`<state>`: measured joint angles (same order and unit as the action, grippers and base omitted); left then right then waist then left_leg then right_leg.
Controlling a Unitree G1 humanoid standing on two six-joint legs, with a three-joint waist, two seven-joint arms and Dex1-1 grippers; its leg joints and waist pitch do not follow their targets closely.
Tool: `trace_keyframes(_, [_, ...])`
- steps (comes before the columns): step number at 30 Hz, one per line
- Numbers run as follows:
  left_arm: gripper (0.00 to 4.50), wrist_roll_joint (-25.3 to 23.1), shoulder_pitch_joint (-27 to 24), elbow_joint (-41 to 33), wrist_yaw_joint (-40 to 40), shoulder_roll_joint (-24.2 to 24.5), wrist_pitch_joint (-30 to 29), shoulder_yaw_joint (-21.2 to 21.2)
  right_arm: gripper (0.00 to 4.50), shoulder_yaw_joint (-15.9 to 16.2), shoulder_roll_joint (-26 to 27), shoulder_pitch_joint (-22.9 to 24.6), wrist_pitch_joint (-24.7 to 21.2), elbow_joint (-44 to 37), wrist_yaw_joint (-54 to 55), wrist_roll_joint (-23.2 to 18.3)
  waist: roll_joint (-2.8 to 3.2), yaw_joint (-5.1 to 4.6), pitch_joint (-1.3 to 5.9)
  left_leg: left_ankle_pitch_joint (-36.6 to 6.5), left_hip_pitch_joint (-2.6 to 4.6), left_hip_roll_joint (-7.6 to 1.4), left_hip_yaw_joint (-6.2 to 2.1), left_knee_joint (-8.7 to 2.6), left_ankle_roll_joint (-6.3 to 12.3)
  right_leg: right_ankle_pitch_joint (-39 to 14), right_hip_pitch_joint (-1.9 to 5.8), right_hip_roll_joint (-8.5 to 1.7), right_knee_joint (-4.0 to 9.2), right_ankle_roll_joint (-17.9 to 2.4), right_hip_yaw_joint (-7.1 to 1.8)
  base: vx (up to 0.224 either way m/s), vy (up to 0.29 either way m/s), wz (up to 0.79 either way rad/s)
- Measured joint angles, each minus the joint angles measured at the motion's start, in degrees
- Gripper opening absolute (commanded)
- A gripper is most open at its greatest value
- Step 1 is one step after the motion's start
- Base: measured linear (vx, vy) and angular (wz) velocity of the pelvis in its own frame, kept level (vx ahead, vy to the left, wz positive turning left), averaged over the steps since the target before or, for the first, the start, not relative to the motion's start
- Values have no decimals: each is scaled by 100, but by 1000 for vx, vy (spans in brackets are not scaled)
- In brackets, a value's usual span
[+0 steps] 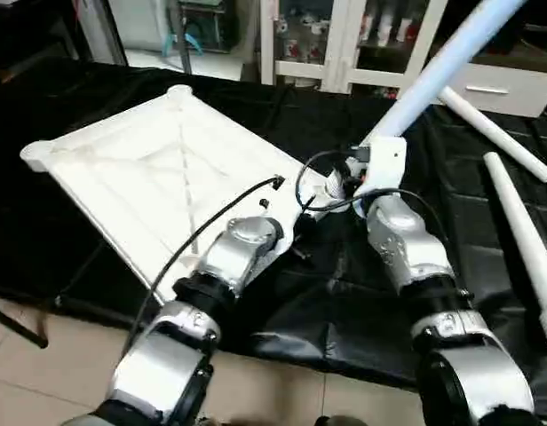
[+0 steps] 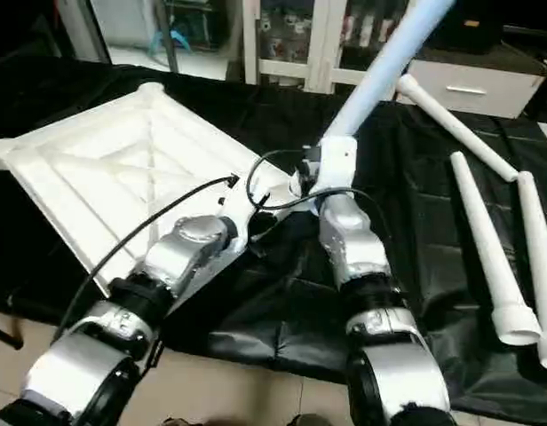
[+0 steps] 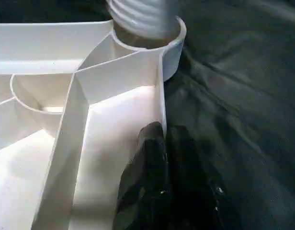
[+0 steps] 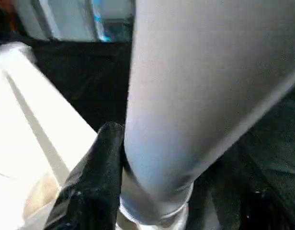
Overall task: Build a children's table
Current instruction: Pick table leg
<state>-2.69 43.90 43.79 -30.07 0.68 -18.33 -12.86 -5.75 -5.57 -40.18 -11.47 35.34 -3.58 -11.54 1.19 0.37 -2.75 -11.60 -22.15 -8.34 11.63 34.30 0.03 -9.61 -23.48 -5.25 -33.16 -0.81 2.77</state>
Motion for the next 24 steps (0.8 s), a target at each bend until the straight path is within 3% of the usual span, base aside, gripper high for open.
trace_keyframes(7, [0,91,-318,-561,-1263,597,108,-309,195,-230,-495,209,-512,-1150,-750,-491,14,188,-7,1,5,-2,2,15,-1,0,3,-2,-18,0,-1,0,0,0])
trace_keyframes(11, [0,184,-726,-916,-2497,1341,1059,-569,192,-400,-1058,731,-1070,-2039,-1213,-886,20,313,-10,1,3,-3,5,15,-2,-1,5,-3,-16,1,-2,0,0,0])
trace_keyframes(14, [0,80,-768,-906,-2793,1585,1525,-635,191,-466,-1250,1039,-1388,-2590,-1447,-1007,22,316,-12,1,3,-1,17,22,-5,-1,8,-8,-23,1,-10,0,0,0])
trace_keyframes(18, [0,82,-804,-913,-2863,1525,1592,-634,191,-362,-1288,1359,-1669,-2918,-1560,-1018,22,285,-12,-14,5,-1,30,26,-31,1,8,-12,-27,0,-21,0,0,0])
trace_keyframes(19, [44,81,-803,-910,-2816,1508,1590,-633,191,-335,-1289,1400,-1731,-2954,-1552,-1021,23,280,-13,-14,5,-1,31,26,-31,1,6,-12,-30,0,-22,0,0,0])
trace_keyframes(20, [55,81,-801,-902,-2764,1490,1584,-629,191,-317,-1289,1437,-1786,-3022,-1536,-1035,25,273,-14,-14,5,-2,31,26,-32,0,3,-12,-34,1,-22,0,0,0])
trace_keyframes(24, [65,220,-608,-904,-2714,1428,1488,-530,191,-278,-1283,1485,-1968,-3292,-1473,-1112,36,247,-16,-10,12,-6,31,25,-36,0,0,-11,-48,2,-18,0,0,0])
